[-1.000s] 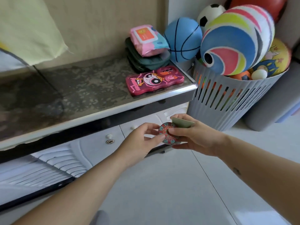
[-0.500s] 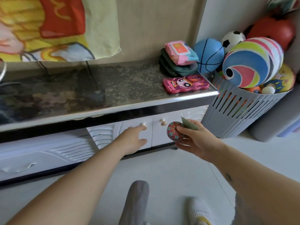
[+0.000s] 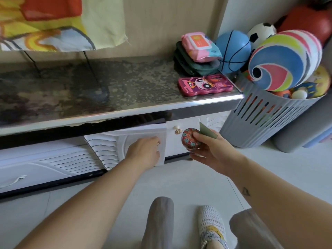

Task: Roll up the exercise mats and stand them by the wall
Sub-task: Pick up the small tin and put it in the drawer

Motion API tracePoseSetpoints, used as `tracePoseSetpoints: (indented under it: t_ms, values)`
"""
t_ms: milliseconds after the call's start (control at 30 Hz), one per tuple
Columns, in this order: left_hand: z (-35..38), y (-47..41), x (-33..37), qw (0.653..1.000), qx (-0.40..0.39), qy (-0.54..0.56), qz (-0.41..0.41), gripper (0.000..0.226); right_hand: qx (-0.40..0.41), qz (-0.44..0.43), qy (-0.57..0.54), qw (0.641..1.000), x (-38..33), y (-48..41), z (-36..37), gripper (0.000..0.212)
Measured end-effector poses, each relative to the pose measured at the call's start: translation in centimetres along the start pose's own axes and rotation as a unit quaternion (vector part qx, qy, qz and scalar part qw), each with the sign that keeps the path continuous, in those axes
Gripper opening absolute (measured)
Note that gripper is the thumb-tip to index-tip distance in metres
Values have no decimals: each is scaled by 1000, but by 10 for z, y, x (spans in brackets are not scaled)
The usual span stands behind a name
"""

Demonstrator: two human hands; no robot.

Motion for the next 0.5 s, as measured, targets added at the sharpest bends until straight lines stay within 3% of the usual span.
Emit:
tracePoseSetpoints:
  t_ms: [167, 300, 500]
  values:
    - [2, 45, -18, 998, -10, 16, 58, 35, -39, -45, -19, 998, -11, 15, 31, 25]
    - [4, 78, -39, 997, -20, 23, 72, 31, -71, -36, -1, 997, 7, 32, 64, 29]
    - [1, 128, -73, 991, -29, 131, 7, 23, -151, 45, 71, 985, 25, 54, 83, 32]
Point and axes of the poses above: each hand's wrist, its own y-axis away from the middle knuckle, its own z-axis out of the palm, x = y × z, the point moved 2 cm from there along -y, towards the middle knuckle, and after that the axes turned 13 degrees about -z, right-handed, at the moved point
